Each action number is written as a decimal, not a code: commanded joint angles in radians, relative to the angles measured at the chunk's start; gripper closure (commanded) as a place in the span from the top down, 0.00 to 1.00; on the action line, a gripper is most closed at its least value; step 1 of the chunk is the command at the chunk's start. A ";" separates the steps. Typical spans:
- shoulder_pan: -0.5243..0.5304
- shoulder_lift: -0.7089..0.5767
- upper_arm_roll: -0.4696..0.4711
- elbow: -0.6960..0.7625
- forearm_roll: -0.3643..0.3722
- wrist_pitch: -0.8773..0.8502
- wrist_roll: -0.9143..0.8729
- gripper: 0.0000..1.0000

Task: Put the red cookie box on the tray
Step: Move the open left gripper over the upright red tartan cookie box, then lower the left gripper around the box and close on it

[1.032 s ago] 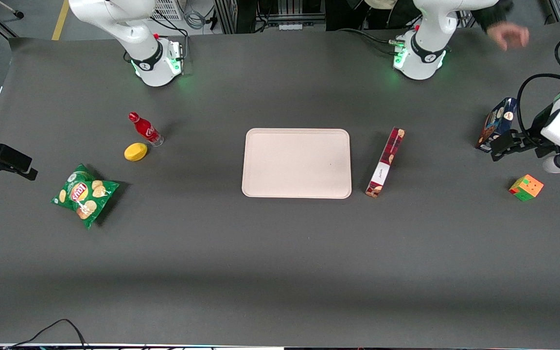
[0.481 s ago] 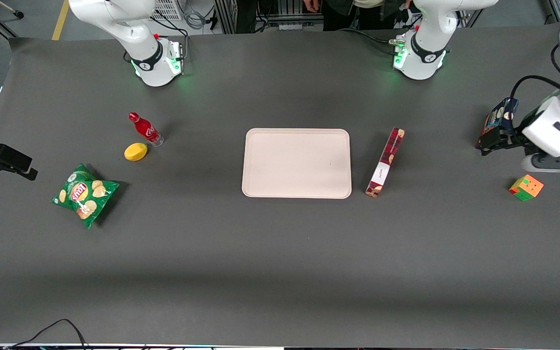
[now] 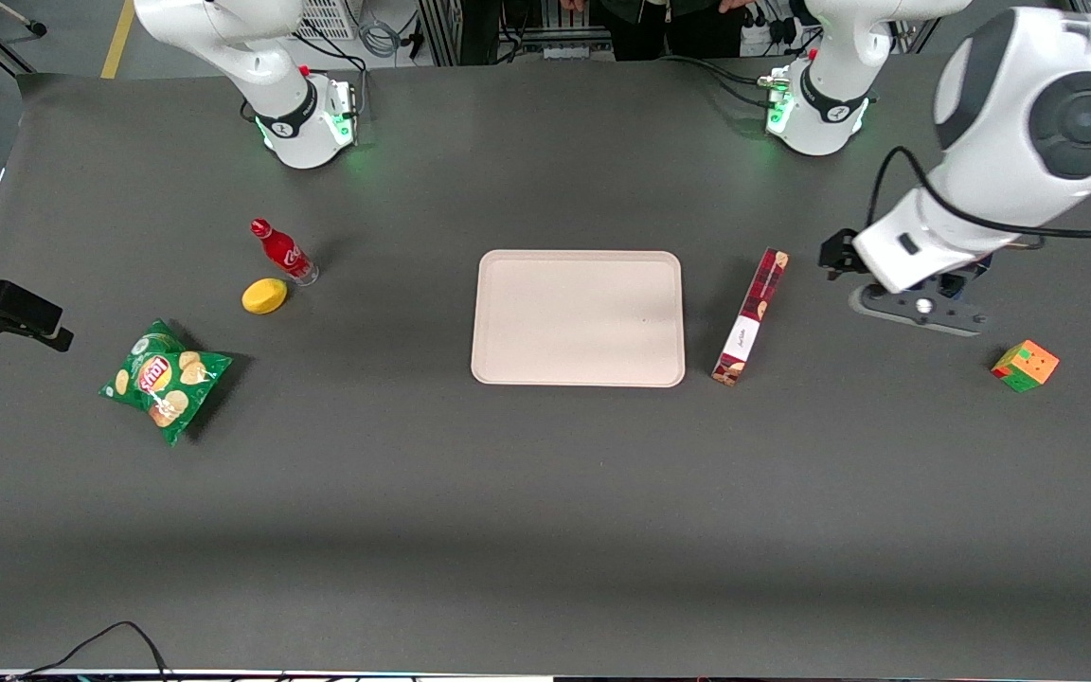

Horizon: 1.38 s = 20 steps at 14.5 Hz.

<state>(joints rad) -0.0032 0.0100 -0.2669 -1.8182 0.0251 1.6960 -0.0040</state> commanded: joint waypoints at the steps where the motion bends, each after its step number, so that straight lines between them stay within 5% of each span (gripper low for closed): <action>1: -0.001 -0.132 -0.018 -0.240 -0.005 0.202 0.002 1.00; 10: -0.003 -0.199 -0.084 -0.634 -0.004 0.658 0.022 1.00; 20: -0.004 -0.062 -0.199 -0.791 0.019 0.982 0.030 1.00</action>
<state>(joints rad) -0.0067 -0.1067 -0.4677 -2.5591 0.0280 2.5594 0.0060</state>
